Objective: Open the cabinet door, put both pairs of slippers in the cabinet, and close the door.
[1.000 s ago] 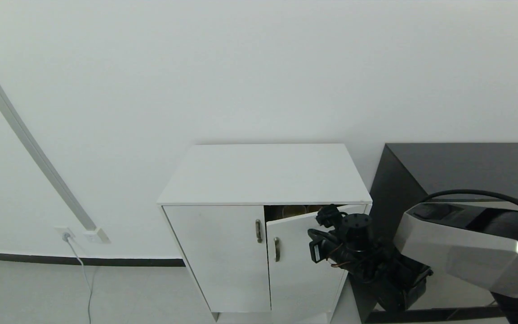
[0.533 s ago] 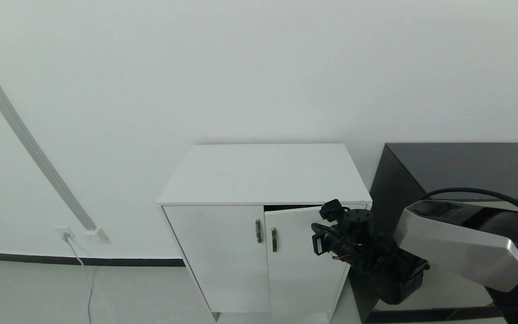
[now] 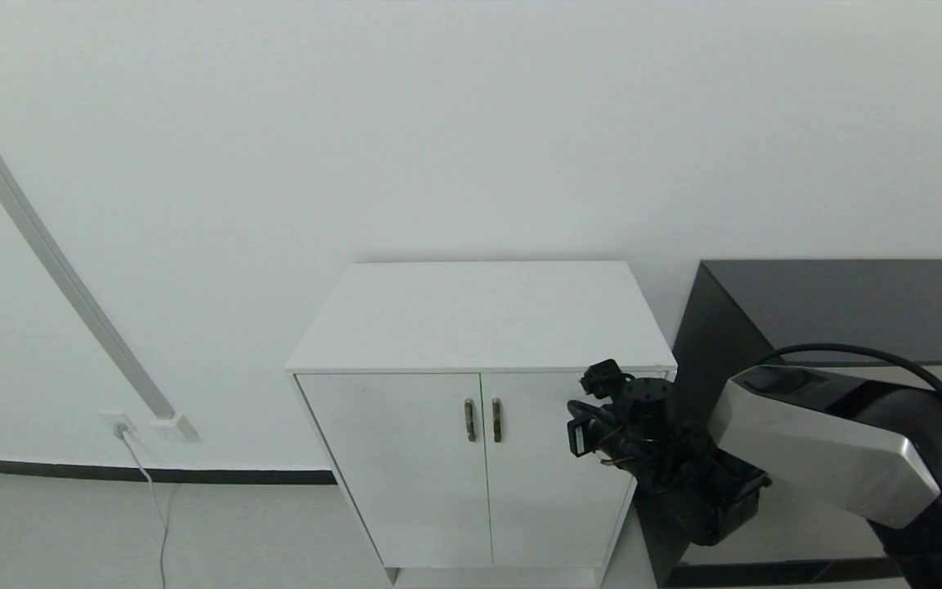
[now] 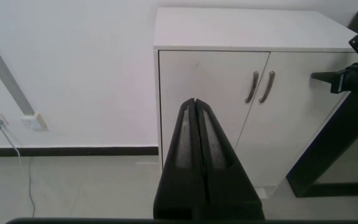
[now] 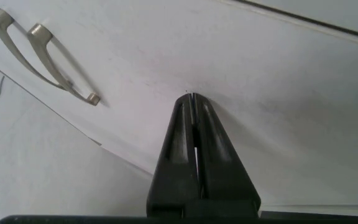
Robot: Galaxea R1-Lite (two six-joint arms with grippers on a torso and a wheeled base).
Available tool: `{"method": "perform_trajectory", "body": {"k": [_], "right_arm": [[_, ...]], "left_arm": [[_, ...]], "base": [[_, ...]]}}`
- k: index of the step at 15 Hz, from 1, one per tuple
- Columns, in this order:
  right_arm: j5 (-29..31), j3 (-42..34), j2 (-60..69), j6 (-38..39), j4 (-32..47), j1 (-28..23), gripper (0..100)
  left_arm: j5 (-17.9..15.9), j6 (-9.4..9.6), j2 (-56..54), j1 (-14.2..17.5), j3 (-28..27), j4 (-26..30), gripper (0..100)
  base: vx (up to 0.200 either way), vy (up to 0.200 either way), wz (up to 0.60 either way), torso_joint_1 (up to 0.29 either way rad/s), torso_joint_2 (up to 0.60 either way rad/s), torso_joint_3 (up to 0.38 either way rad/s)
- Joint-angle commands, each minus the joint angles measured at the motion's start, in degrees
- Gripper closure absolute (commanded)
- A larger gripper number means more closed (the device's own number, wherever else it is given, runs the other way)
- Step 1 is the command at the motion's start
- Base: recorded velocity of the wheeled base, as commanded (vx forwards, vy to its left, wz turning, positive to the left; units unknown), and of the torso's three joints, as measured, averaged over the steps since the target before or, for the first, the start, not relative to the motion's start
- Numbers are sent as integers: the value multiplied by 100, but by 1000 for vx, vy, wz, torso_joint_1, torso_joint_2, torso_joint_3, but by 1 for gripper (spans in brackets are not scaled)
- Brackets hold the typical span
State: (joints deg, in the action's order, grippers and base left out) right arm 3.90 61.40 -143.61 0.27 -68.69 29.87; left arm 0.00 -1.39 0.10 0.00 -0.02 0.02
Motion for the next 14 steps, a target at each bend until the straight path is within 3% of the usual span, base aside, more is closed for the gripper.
{"method": "perform_trajectory", "body": {"k": [1,9,14], "right_arm": [[-3,21,-27,0,-4,2,100],[14,73,-106,0,-12,-42,100],[14,-559,149,8,-338,2,100]], "left_arm": [[0,-2,-1,0,2,-2,100],[9,-2,-1,0,2,-2,100],[26,-10,-1,0,2,-2,100]], "base": [[0,0,0,0,0,0],[0,0,0,0,0,0],[0,0,0,0,0,0]]}}
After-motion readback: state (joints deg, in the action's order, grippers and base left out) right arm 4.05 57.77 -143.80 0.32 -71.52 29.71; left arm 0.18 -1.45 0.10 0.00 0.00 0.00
